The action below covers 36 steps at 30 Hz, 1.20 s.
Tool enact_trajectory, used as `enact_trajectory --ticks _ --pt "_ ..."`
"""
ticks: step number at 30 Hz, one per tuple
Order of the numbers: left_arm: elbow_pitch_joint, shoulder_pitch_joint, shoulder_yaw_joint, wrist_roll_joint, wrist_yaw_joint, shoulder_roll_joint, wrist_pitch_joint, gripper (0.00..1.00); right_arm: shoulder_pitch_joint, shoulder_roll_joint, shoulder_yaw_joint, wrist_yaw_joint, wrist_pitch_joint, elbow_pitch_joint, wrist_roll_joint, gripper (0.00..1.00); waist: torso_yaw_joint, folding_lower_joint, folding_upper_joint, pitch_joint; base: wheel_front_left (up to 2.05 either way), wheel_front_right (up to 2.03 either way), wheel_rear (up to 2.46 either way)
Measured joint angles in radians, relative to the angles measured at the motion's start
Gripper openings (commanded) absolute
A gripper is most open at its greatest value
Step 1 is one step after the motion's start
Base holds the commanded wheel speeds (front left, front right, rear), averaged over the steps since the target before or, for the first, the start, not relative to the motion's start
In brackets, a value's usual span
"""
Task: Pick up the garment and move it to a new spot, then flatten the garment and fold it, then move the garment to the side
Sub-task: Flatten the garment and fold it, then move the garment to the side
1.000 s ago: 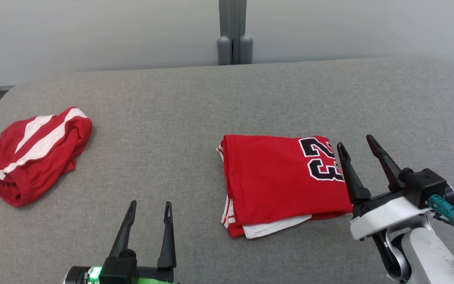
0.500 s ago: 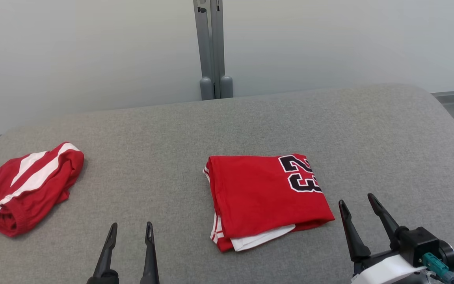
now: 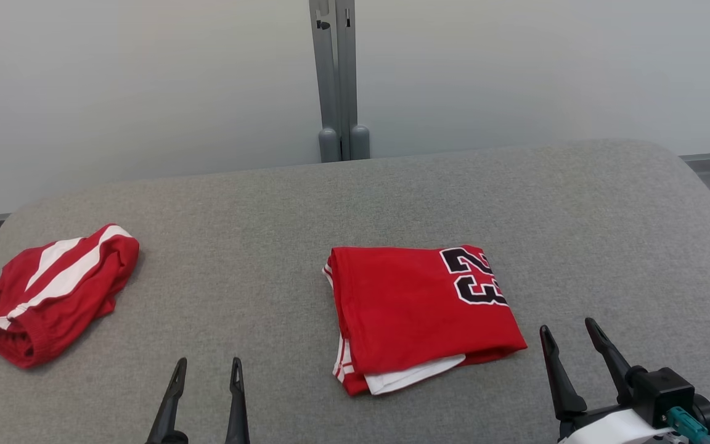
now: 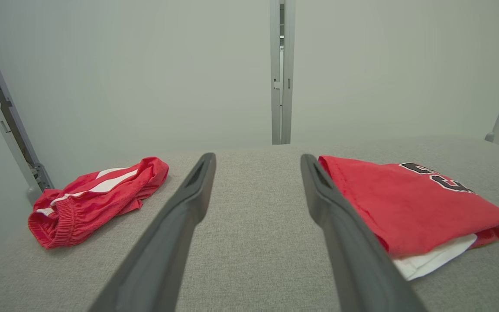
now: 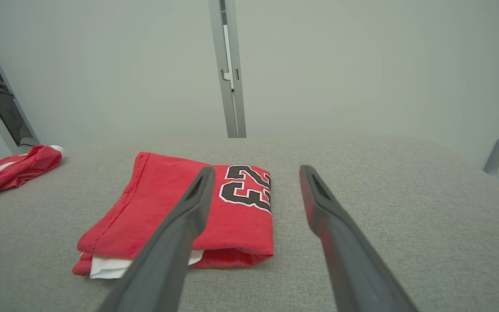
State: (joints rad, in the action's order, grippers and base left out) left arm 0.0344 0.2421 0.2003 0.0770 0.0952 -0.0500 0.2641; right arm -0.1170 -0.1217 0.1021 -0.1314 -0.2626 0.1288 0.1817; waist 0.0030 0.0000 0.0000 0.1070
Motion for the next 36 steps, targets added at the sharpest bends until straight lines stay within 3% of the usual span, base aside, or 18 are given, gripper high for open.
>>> enact_trajectory --ticks 36 --pt "-0.012 -0.003 0.000 -0.002 -0.007 0.000 0.000 1.00 0.004 0.005 0.016 0.000 0.000 0.001 -0.008 1.00 0.004 0.0000 0.0000 -0.018 0.00 0.00 0.00"
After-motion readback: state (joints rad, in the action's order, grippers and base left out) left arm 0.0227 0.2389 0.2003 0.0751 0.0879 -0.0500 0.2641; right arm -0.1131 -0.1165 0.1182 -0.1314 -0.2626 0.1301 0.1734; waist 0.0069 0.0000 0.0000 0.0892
